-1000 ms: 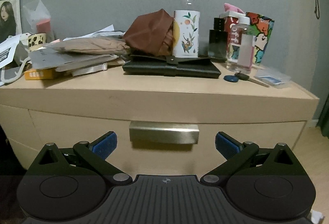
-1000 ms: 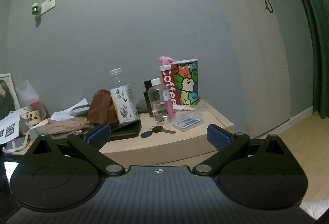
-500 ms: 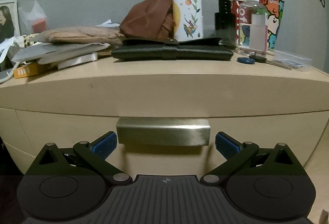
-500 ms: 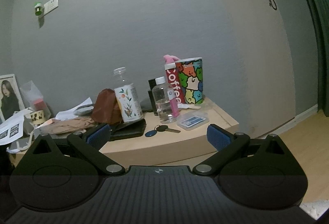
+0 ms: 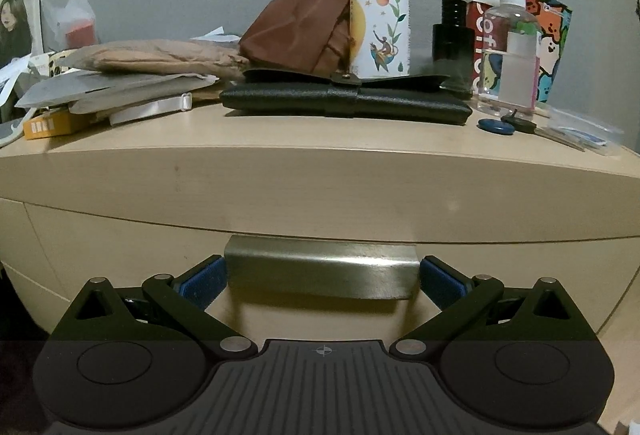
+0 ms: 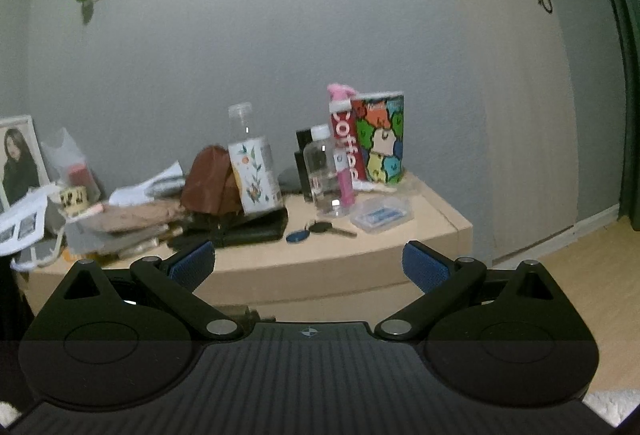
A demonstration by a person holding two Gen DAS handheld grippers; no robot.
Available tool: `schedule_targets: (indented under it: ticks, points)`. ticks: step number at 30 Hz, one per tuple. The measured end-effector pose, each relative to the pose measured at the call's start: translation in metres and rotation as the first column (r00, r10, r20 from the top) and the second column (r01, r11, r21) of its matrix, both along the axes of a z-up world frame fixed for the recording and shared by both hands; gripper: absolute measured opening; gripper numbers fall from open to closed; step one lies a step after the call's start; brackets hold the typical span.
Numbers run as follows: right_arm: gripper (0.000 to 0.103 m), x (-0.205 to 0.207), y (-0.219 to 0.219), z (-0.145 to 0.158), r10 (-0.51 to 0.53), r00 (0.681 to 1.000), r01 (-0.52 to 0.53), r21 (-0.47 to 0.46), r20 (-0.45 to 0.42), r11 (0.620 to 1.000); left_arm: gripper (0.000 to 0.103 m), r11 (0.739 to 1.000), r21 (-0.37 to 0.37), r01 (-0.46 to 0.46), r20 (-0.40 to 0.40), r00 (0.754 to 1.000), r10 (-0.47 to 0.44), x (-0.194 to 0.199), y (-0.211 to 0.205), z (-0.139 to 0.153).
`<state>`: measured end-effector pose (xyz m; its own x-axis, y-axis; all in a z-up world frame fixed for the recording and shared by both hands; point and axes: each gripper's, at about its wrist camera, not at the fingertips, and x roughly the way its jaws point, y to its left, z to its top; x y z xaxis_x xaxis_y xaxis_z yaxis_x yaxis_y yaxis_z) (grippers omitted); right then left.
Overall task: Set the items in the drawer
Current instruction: 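Grasp the silver drawer handle with the left gripper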
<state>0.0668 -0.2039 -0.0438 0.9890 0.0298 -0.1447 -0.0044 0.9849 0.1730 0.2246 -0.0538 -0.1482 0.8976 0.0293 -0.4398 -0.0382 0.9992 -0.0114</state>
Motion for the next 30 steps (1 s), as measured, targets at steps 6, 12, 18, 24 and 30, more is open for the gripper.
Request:
schedule_targets:
  ticks: [6, 12, 18, 24, 30]
  points:
    - [0.103, 0.008, 0.004, -0.004, 0.022, 0.997, -0.023, -0.011, -0.076, 1.0, 0.103, 0.998, -0.013, 0.066, -0.013, 0.998, -0.066, 0.0, 0.014, 0.002]
    - [0.103, 0.019, 0.01, -0.01, 0.035, 0.98, -0.046, -0.054, -0.195, 0.997, 0.103, 0.999, -0.017, 0.049, -0.014, 0.999, -0.049, 0.006, 0.003, 0.003]
    - [0.103, 0.022, 0.012, -0.012, 0.04, 0.966, -0.058, -0.065, -0.257, 0.996, 0.103, 0.999, -0.017, 0.037, -0.012, 0.999, -0.037, 0.008, -0.001, 0.007]
    - [0.103, 0.025, 0.018, -0.015, 0.058, 0.956, -0.089, -0.095, -0.289, 0.992, 0.103, 0.999, -0.02, 0.03, -0.018, 0.999, -0.03, 0.011, 0.001, 0.006]
    - [0.103, 0.026, 0.016, -0.015, 0.052, 0.958, -0.08, -0.09, -0.282, 0.993, 0.103, 1.0, -0.017, 0.016, -0.01, 1.0, -0.016, 0.012, 0.001, 0.005]
